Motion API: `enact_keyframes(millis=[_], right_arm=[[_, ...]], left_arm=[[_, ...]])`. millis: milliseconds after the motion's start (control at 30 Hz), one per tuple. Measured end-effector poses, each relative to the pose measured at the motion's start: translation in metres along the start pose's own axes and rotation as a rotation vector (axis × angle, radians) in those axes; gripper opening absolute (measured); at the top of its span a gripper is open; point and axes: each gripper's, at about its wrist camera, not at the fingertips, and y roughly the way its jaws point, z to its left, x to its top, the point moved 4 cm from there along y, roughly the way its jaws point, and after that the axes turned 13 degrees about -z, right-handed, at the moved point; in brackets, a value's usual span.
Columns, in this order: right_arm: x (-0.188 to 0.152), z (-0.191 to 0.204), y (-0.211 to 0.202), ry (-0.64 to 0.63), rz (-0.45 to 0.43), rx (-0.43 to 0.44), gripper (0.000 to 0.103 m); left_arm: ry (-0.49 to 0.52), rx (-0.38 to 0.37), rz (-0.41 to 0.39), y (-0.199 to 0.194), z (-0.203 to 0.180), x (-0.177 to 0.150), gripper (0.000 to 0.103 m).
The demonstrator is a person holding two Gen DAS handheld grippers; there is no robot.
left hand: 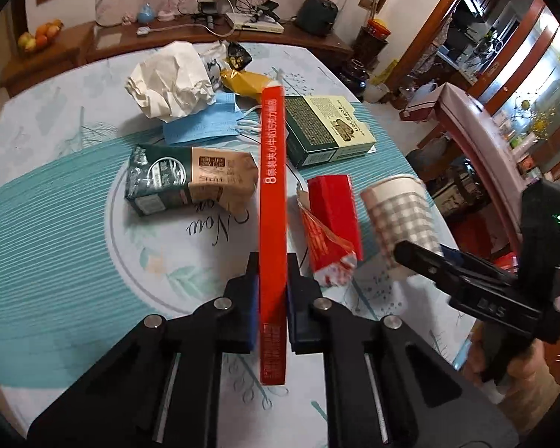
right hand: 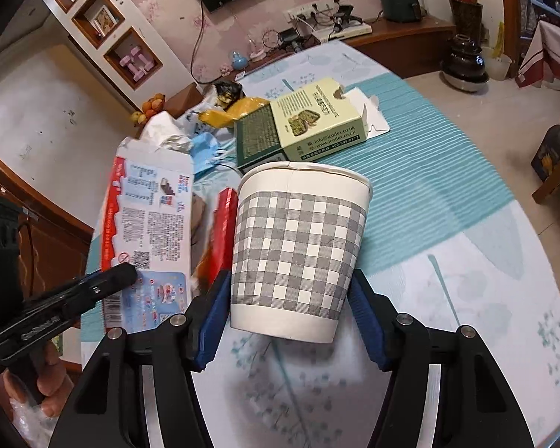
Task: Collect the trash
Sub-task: 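Carry the Kinder box and checked cup down over the floor trash bin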
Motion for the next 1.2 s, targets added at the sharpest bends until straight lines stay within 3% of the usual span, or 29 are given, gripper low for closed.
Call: enact_keyframes(millis=[200,567,867,1200], right_arm=[[-0.017,0.012,-0.054,-0.009,-0.032,0.034,0.061],[-0.089,0.014,-0.175,0.027,-0.097,0.061,0.061],[-0.186,-0.015,-0.252,0.111,-0.108,0.034,0.061],[-0.295,-0.066,-0.275,0.181,0.006,-0.077,0.061]], left_arm=[[0.043,0.037,-0.035,-0.043,-0.026,-0.021,0.009],[0.172,-0.054,-0.125,-0.174,-0.107,-0.091,0.009],[0.270,-0.132,-0.022,-0.220,-0.162,-0.202,0.009],[0.428,-0.144,0.112,-0.207,-0.189,-0.314,0.009]])
